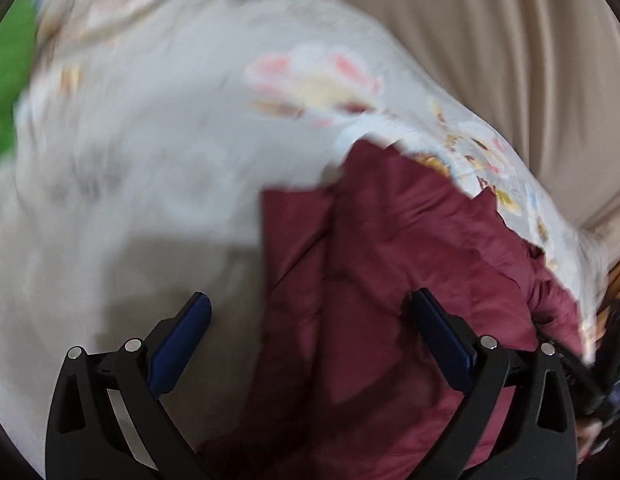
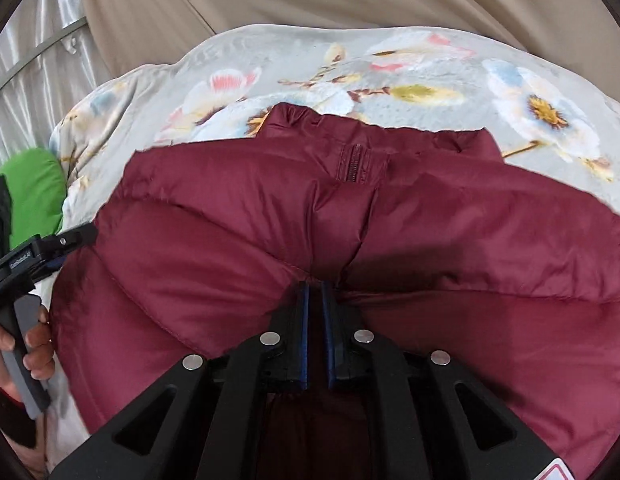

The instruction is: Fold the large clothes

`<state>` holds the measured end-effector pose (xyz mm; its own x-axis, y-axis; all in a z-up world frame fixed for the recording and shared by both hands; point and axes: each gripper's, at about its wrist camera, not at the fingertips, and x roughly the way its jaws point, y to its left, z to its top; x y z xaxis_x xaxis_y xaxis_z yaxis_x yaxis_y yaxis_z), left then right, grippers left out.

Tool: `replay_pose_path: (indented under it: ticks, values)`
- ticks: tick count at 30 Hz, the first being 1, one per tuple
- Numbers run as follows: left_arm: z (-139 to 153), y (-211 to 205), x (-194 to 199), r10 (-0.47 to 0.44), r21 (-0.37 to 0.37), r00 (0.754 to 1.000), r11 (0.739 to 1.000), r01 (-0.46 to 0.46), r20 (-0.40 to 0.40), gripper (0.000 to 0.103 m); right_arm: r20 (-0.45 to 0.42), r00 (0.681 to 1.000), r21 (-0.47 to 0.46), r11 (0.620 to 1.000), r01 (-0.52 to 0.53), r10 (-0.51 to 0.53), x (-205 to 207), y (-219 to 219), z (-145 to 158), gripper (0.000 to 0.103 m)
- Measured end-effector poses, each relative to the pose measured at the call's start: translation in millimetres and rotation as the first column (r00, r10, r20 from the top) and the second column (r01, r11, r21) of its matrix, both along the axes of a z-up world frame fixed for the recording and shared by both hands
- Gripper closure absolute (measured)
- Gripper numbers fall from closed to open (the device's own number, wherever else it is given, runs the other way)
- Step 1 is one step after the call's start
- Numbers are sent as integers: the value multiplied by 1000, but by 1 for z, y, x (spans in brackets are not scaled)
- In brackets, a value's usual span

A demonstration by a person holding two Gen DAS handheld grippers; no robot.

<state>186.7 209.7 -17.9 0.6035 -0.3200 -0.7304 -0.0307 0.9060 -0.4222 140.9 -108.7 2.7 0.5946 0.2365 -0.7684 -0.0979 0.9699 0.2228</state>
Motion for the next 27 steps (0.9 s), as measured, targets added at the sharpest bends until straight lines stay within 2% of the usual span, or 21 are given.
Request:
replay_pose_path:
  ticks: [2, 5, 8, 9, 10, 11, 12, 13, 14, 18, 21, 23, 25, 27]
  values:
    - [1, 0, -4, 13, -22, 999, 1000, -12, 38, 5, 6, 1000, 0, 1000, -5, 5, -2, 1, -1, 94]
    - [2, -17, -1, -46, -40, 999, 998, 47, 29, 5, -1, 1000, 32, 999, -9, 9, -1, -4, 2, 94]
    - [3, -36, 0, -127, -66, 992, 990, 128, 16, 8, 3, 1000, 117, 993, -7, 7, 1, -11, 15, 92]
    - [5, -41, -1, -147, -66, 989, 987, 148, 25, 19, 20, 1000, 125, 992, -12, 10, 2, -13, 21, 92]
    - [8, -45, -2, -173, -77, 984, 982, 175, 35, 37, 26, 1000, 111, 994, -15, 12, 5, -13, 23, 92]
    - [11, -48, -2, -198, -92, 979, 975, 202, 41, 46, 19, 1000, 92, 996, -15, 14, 9, -12, 20, 92]
    - [16, -49, -3, -213, -112, 975, 970, 218, 57, 64, 6, 1000, 90, 996, -18, 17, 13, -13, 16, 92]
    - [23, -49, -6, -230, -143, 970, 961, 238, 75, 78, -16, 1000, 103, 994, -25, 27, 18, -13, 6, 95]
    - [28, -51, -8, -237, -160, 968, 955, 249, 88, 79, -17, 999, 121, 992, -33, 35, 20, -14, 0, 100]
    - [72, -68, -28, -282, -170, 936, 933, 318, 209, 85, -22, 998, 168, 984, -56, 61, 25, -16, -6, 102]
    - [109, -99, -43, -357, -183, 882, 888, 423, 306, 87, -23, 996, 201, 977, -75, 82, 28, -15, -9, 102]
    - [122, -132, -50, -420, -169, 845, 855, 491, 333, 88, -27, 996, 218, 973, -80, 87, 30, -15, -10, 102]
    - [126, -175, -54, -479, -141, 812, 826, 545, 334, 88, -34, 995, 226, 971, -79, 89, 32, -15, -11, 102]
    - [122, -209, -53, -510, -119, 797, 813, 569, 323, 87, -44, 995, 249, 965, -76, 90, 34, -19, -12, 102]
